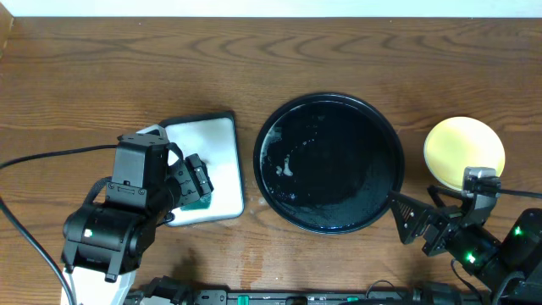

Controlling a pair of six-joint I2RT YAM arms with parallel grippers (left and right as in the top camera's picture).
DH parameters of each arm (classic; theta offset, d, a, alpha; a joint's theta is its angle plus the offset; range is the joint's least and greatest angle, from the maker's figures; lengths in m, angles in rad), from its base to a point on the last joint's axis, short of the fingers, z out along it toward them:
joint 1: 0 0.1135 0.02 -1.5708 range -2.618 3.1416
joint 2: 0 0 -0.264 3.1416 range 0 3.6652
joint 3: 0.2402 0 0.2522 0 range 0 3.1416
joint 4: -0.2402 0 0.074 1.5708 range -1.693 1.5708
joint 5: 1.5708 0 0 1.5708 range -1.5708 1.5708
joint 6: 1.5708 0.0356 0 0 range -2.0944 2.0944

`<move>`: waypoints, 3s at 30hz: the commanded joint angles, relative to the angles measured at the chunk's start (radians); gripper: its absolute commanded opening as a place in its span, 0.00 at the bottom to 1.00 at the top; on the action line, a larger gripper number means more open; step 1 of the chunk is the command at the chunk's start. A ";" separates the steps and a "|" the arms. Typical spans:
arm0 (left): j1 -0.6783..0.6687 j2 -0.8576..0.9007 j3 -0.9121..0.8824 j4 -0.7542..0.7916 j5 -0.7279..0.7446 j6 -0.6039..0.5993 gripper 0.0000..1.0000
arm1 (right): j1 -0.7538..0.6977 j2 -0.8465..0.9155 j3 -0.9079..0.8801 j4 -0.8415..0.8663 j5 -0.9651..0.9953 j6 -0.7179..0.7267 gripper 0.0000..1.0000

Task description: Clean dirty plates on tray and stack at the side

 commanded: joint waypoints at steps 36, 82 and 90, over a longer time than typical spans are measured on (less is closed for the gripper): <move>0.004 -0.001 0.018 -0.002 -0.001 0.010 0.86 | 0.222 -0.521 -0.964 0.985 0.308 -0.316 0.99; 0.209 -0.809 -0.780 0.865 -0.042 0.141 0.86 | 0.224 -0.521 -0.964 0.975 0.307 -0.316 0.99; 0.209 -0.935 -1.001 1.038 -0.035 0.140 0.86 | 0.224 -0.521 -0.964 0.975 0.308 -0.316 0.99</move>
